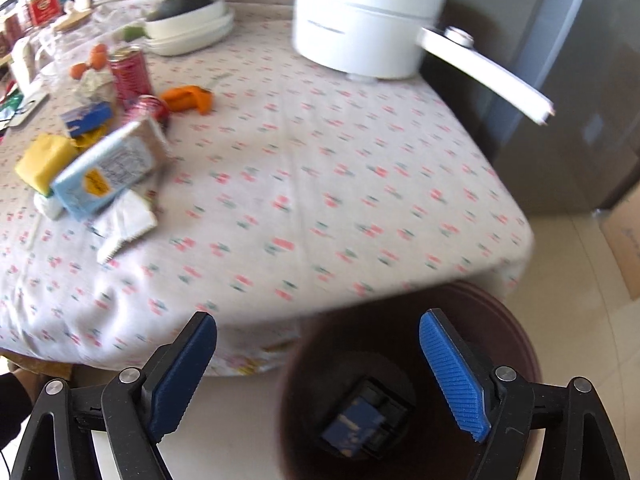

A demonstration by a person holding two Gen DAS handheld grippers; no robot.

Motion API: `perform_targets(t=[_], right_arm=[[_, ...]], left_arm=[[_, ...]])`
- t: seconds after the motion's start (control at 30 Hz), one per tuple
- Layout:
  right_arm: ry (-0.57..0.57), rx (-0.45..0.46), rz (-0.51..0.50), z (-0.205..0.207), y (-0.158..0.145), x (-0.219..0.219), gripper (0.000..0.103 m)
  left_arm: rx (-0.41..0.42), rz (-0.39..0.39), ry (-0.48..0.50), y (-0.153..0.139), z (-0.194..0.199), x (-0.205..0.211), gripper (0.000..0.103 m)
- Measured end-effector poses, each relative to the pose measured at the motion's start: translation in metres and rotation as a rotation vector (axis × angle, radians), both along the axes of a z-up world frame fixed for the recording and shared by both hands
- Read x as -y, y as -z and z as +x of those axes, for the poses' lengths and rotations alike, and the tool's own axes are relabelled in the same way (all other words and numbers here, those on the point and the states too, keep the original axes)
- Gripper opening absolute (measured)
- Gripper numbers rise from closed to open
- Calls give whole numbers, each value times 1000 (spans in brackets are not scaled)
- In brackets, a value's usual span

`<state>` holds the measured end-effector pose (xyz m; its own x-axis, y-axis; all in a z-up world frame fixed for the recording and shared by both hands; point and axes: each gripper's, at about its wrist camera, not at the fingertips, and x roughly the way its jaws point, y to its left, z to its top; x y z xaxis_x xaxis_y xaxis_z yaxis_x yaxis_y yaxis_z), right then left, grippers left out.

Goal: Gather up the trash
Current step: 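Grasp the blue milk carton upright with the right tool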

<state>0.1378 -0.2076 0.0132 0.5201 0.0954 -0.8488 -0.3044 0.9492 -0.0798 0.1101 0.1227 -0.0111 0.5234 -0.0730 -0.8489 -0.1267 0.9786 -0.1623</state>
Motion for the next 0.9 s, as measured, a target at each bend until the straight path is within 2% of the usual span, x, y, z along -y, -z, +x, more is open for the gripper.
perform_targets(t=[0.4, 0.57, 0.77, 0.9], right_arm=[[-10, -35, 71, 20, 8, -74, 89], [29, -77, 161, 36, 14, -99, 89], [82, -104, 259, 53, 22, -129, 89], [112, -116, 299, 67, 32, -145, 89]], left_arm=[[-29, 1, -75, 6, -1, -39, 97], [-36, 3, -97, 9, -3, -50, 97], [-38, 56, -103, 12, -6, -60, 97], [-49, 49, -114, 16, -7, -67, 97]])
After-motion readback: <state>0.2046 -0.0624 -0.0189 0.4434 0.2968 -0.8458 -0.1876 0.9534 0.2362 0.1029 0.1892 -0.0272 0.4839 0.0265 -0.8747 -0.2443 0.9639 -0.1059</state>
